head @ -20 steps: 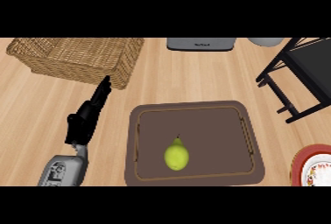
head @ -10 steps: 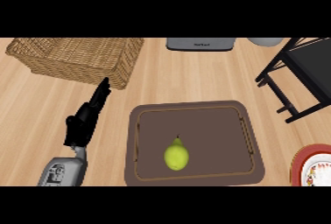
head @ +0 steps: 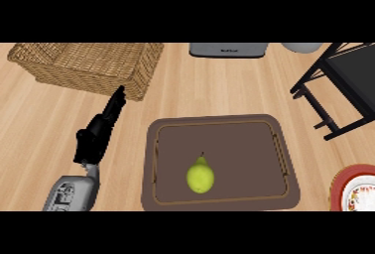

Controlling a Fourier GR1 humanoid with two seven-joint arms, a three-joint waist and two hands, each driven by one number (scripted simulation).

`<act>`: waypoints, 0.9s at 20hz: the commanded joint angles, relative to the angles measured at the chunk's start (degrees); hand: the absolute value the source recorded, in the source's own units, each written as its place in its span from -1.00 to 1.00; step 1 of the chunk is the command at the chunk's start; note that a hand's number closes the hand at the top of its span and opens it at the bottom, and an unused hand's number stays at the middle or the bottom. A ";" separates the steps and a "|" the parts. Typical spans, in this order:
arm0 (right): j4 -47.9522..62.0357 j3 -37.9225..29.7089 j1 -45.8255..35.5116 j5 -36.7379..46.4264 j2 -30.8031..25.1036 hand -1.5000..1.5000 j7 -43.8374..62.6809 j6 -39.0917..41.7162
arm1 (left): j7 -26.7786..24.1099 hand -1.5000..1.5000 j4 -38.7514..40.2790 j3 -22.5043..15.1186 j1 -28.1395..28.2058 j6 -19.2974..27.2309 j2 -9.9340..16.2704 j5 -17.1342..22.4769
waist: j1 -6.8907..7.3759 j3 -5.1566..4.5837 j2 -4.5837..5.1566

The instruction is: Pick the croissant from the tray and place it in the tiered shelf

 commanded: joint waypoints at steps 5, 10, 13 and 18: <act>12.17 -3.13 -4.27 -1.74 -3.10 -1.00 -4.30 1.96 | -1.02 0.00 3.02 0.61 -1.74 0.72 -0.05 -0.88 | -0.21 0.19 0.14; 10.41 -5.36 -4.60 -6.95 -2.32 -1.00 -1.36 7.54 | 0.82 0.00 -1.64 -2.25 2.14 2.40 -2.47 -2.24 | -0.48 0.18 -0.22; 10.32 -5.97 -4.50 -8.65 -3.01 -1.00 -2.19 9.94 | 0.74 0.00 -1.73 -0.54 2.00 0.97 -0.23 -1.39 | -0.56 0.17 -0.23; 10.17 -6.35 -6.83 -10.89 -4.51 -1.00 1.03 13.67 | -1.07 0.00 1.11 -0.53 0.63 1.03 -1.32 -1.07 | -0.71 0.15 -0.22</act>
